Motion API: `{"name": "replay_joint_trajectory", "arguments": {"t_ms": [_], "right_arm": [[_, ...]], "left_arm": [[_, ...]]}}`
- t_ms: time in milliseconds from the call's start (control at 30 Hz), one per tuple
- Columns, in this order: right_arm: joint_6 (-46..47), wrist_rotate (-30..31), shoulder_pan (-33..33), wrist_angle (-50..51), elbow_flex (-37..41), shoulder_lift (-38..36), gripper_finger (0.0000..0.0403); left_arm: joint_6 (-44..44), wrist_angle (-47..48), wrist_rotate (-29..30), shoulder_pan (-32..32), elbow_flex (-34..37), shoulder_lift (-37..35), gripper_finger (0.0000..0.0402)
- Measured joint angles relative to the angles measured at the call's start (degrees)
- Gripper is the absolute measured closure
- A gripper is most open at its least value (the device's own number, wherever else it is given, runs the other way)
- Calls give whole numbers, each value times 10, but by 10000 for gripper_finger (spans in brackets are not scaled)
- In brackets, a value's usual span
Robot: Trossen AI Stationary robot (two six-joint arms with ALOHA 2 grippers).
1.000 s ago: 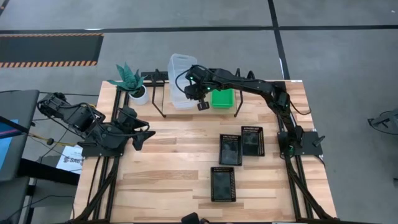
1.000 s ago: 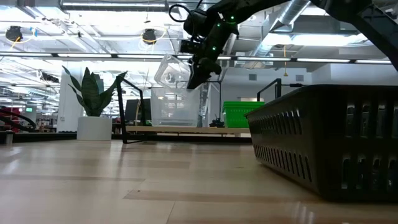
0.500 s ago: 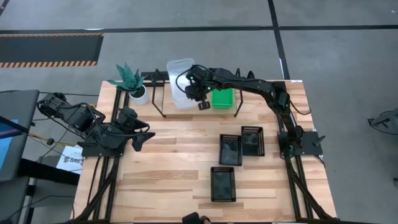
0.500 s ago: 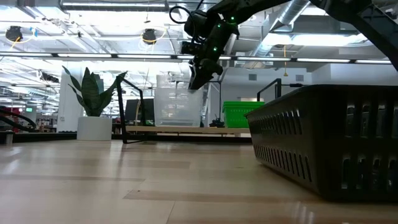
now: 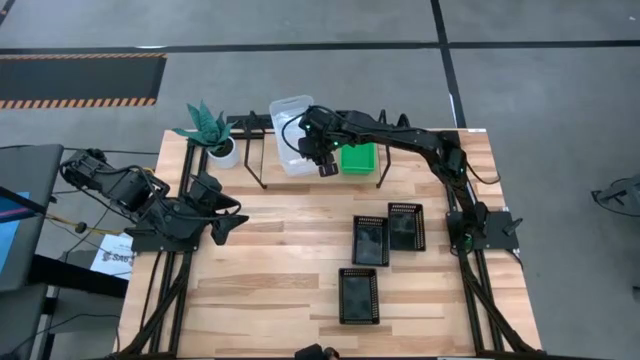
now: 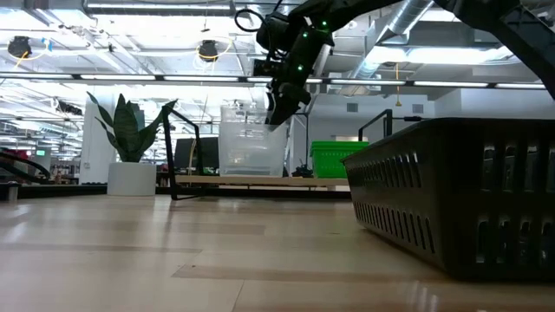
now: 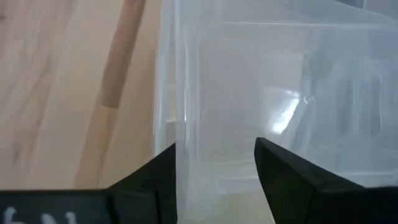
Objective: Stack baskets on shelf by color
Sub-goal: Stack the transparent bin on top of the stacked transparent bins on the shelf
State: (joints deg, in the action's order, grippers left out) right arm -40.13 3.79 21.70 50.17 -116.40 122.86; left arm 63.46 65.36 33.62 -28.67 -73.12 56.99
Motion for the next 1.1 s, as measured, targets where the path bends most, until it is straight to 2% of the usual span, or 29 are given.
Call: {"name": "replay_joint_trajectory", "arguments": {"t_ms": [133, 500, 600, 800, 1000, 1100], "right_arm": [[2, 0, -8, 13, -7, -3, 188], [28, -3, -22, 70, -101, -5, 197], [57, -3, -21, 85, -106, -5, 197], [179, 66, 7, 135, -106, -4, 197], [237, 68, 42, 211, -106, -4, 197], [235, 66, 54, 221, -106, 2, 197]], "left_arm": [[-3, 1, -3, 0, 0, 0, 118], [-3, 9, -3, 0, 0, 0, 118], [-3, 9, -3, 0, 0, 0, 118], [-3, 9, -9, 0, 0, 0, 118], [-3, 11, -8, 0, 0, 0, 118], [-3, 13, -3, 0, 0, 0, 118]]}}
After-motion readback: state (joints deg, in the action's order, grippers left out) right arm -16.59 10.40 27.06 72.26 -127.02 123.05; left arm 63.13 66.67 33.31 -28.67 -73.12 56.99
